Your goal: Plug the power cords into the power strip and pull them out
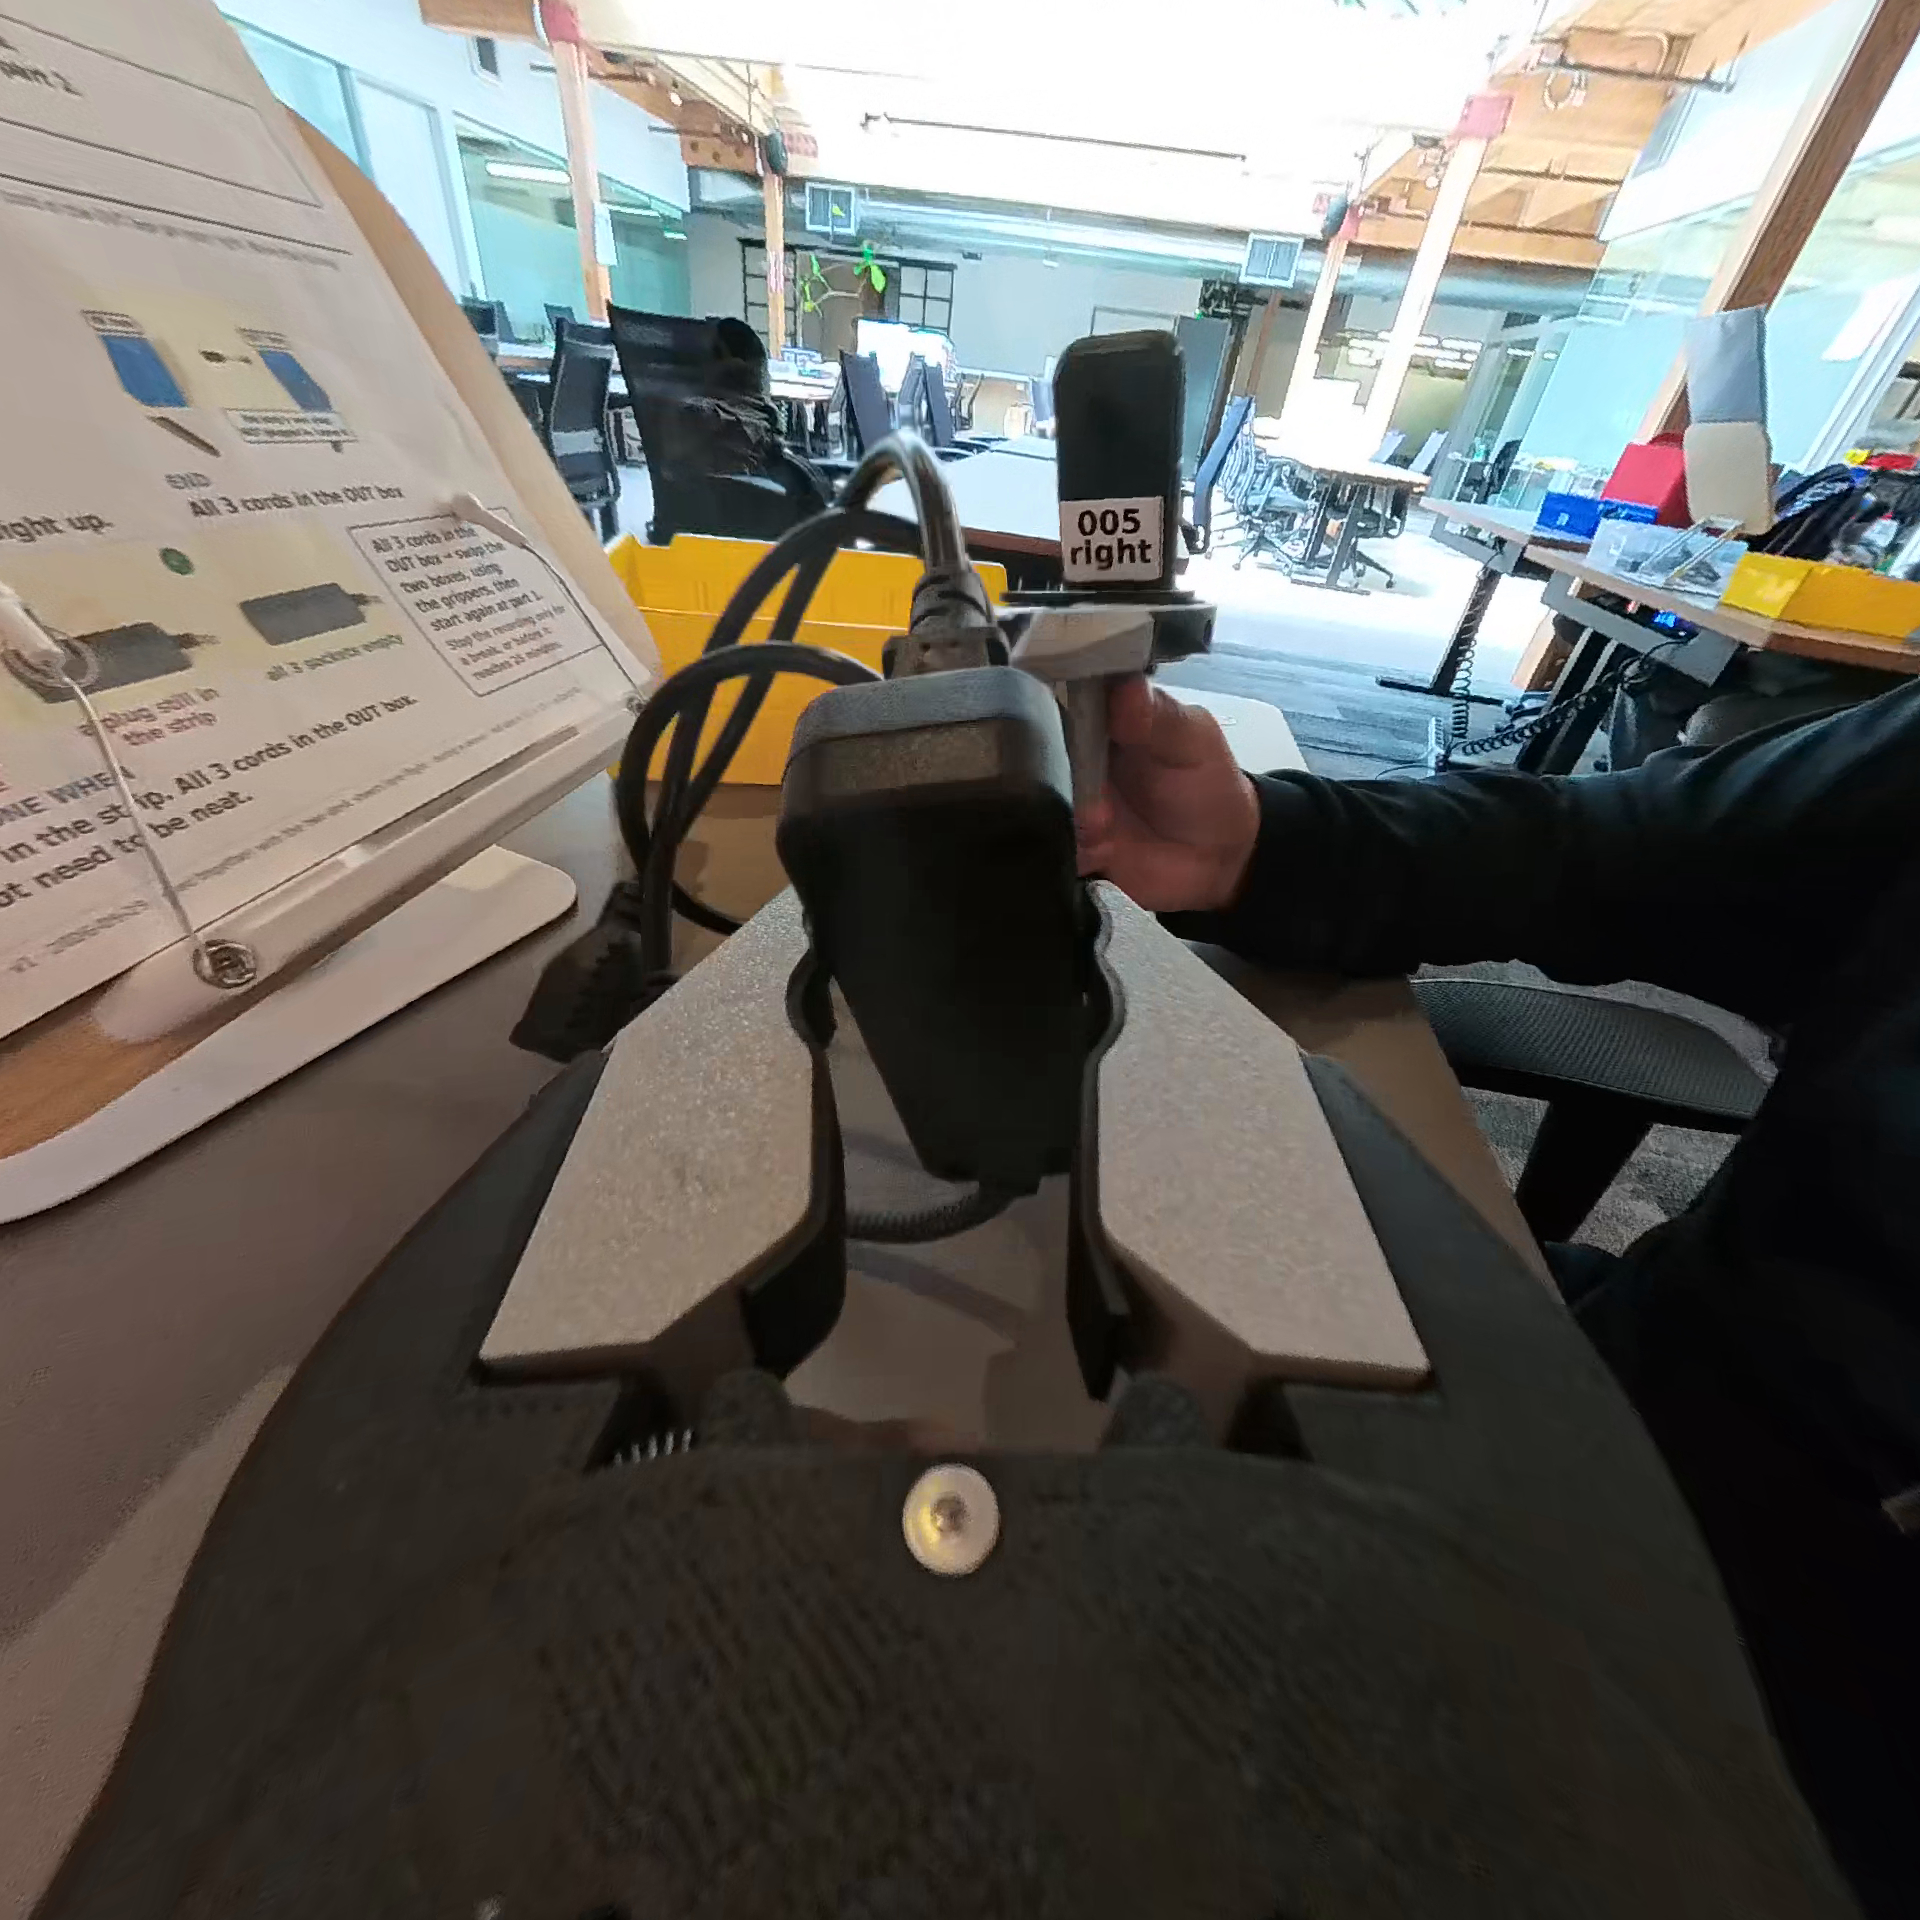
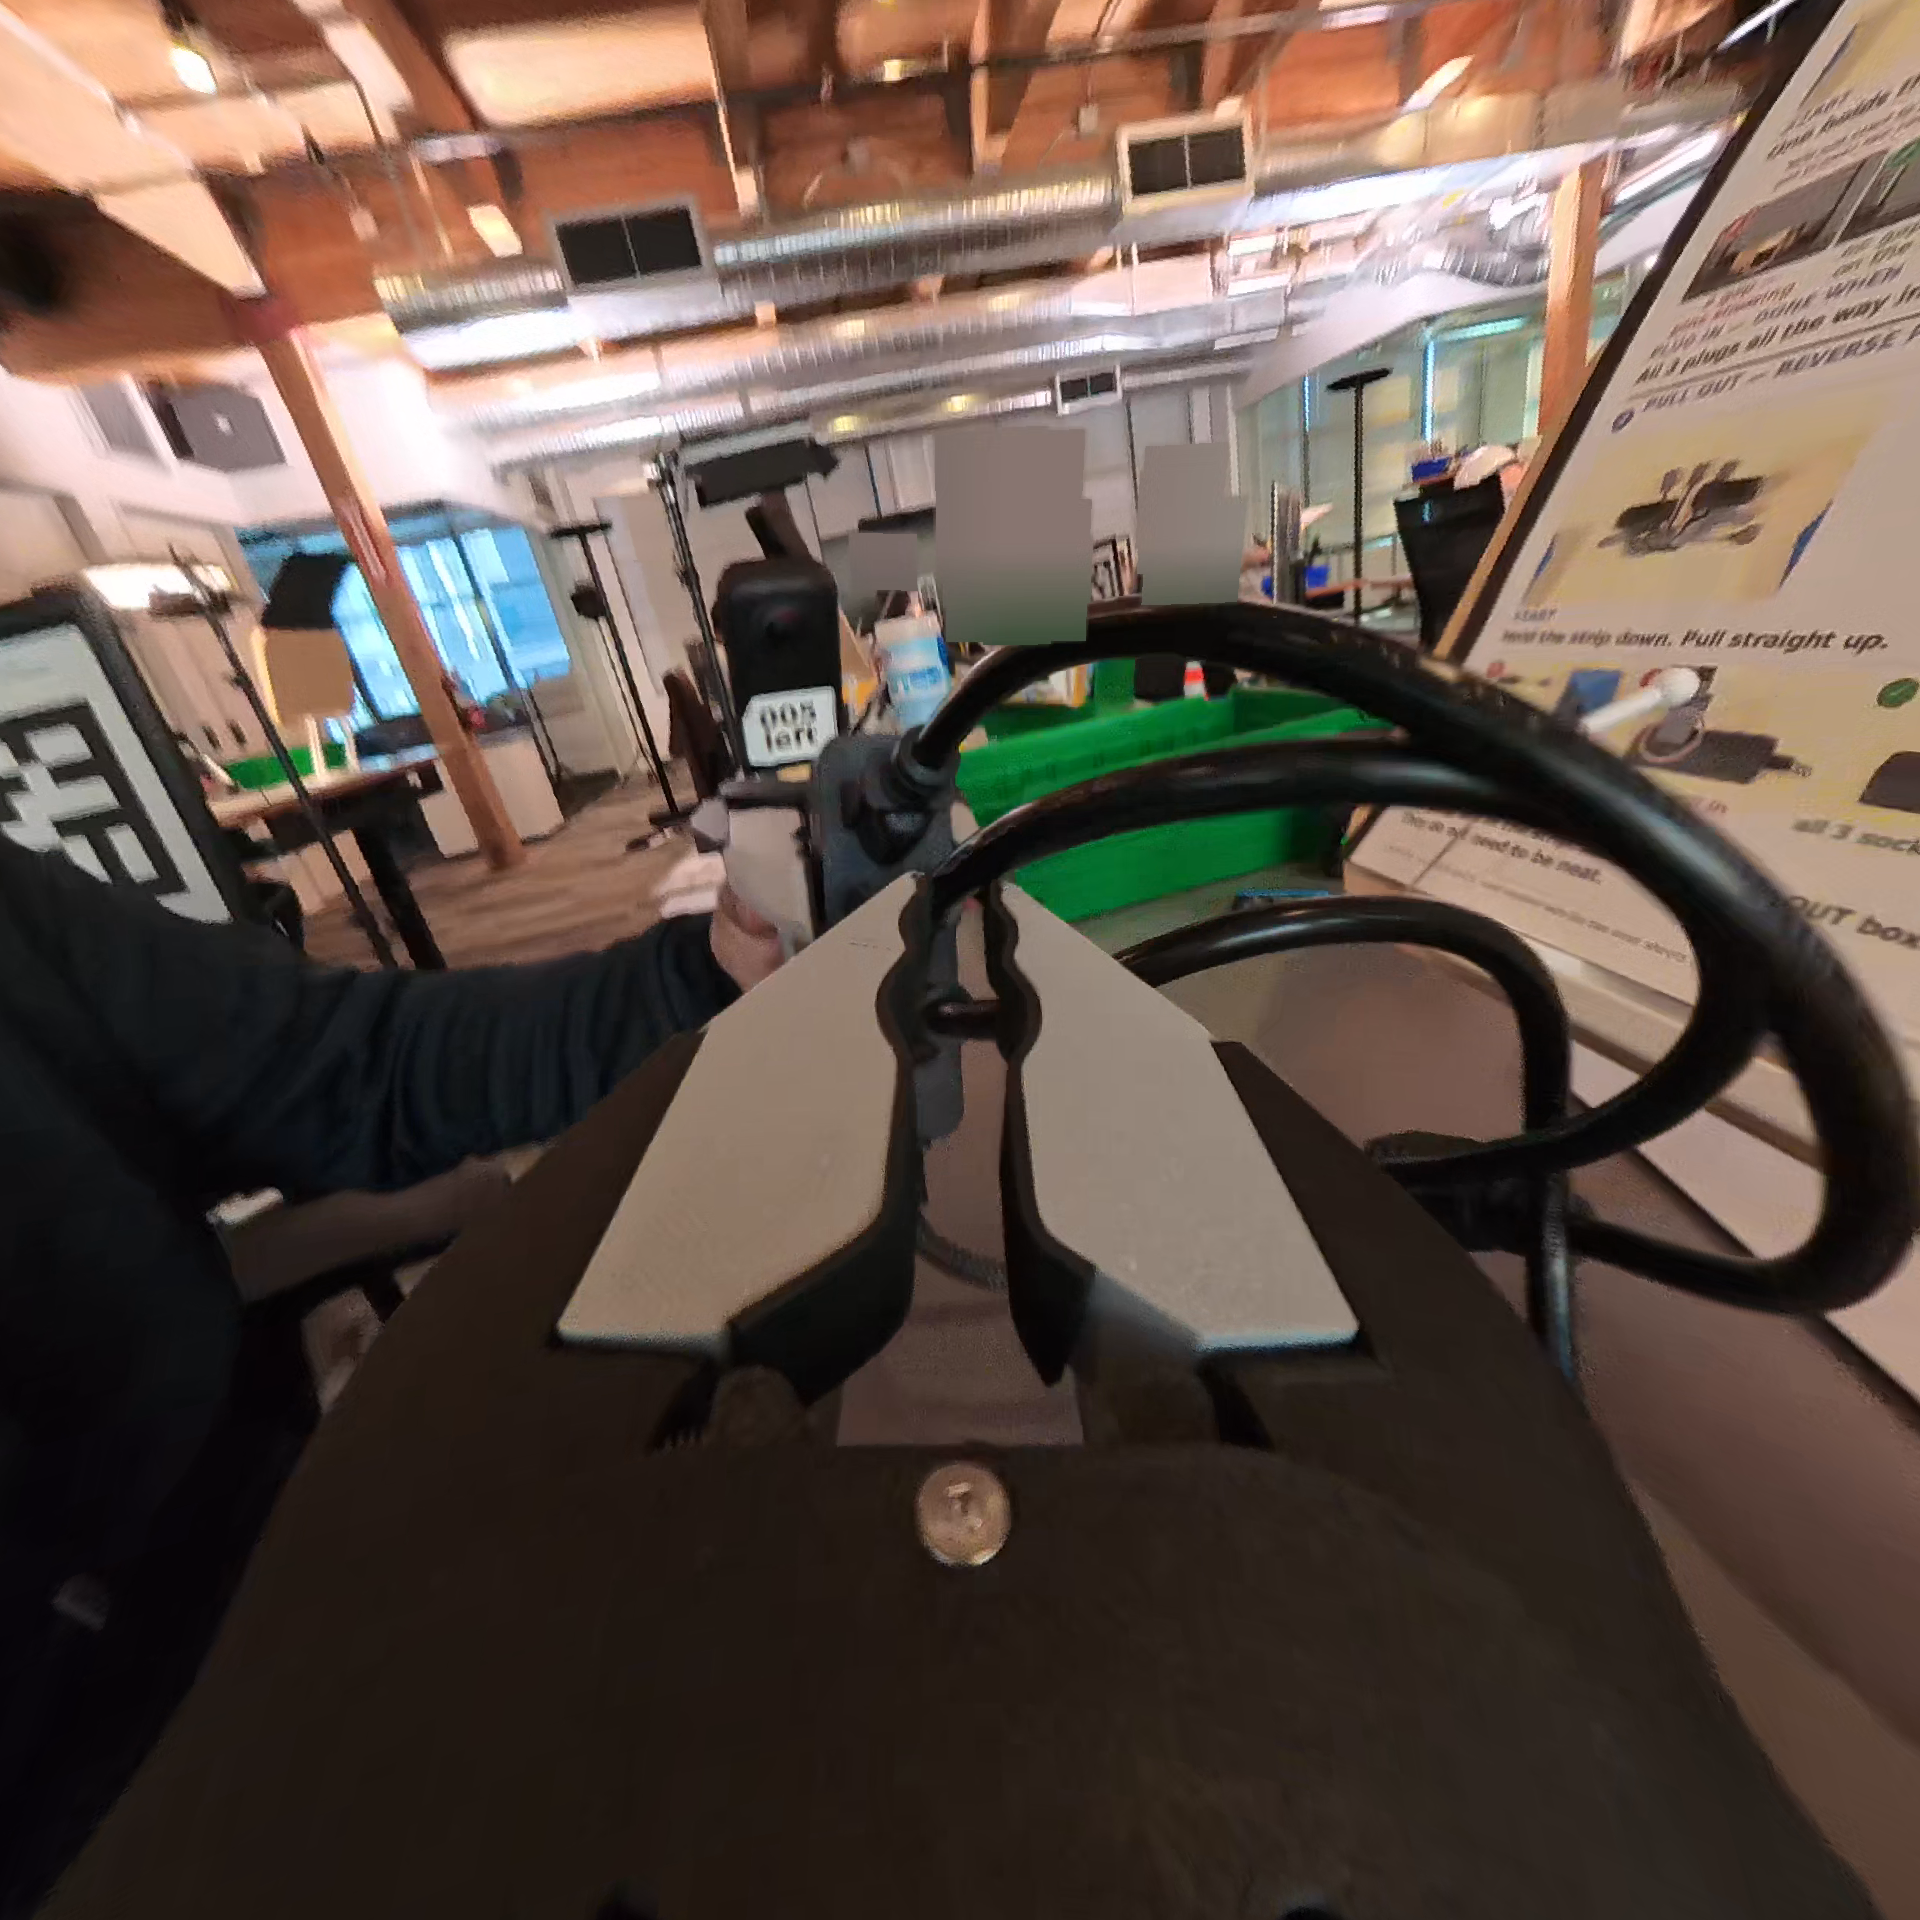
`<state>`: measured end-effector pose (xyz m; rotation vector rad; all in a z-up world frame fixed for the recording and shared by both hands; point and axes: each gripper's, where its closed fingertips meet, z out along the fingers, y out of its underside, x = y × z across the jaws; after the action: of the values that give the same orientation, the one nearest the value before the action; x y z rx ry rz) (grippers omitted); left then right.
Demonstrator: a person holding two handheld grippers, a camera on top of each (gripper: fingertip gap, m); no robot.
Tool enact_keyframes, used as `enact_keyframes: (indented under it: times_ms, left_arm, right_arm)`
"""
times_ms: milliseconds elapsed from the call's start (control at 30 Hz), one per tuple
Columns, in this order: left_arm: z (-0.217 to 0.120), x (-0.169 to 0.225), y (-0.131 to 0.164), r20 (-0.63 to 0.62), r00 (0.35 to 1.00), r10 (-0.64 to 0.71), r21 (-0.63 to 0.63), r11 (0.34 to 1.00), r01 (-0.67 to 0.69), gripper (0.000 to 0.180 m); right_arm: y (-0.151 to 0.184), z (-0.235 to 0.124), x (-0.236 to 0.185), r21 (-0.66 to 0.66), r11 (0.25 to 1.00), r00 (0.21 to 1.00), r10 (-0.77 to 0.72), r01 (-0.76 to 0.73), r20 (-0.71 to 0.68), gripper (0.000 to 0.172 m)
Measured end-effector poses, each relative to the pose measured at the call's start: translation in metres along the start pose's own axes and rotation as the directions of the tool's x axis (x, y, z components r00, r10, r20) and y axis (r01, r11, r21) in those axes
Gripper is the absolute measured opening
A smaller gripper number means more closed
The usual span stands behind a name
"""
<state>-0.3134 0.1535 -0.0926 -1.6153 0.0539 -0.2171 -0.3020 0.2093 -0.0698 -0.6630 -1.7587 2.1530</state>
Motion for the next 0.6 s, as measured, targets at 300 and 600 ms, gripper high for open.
enact_keyframes:
  times_ms: [300, 600]
  left_arm:
    - [0.001, -0.006, 0.009, 0.016, 0.999, -0.029, -0.042, 0.999, 0.029, 0.045]
    - [0.002, -0.011, 0.012, 0.026, 0.994, -0.105, -0.042, 0.993, 0.106, 0.044]
  right_arm:
    - [0.011, -0.001, -0.011, -0.199, 0.885, 0.895, -0.441, 0.422, -0.062, 0.000]
    - [0.028, 0.005, 0.005, -0.387, 0.767, 0.782, -0.602, 0.512, -0.159, 0.016]
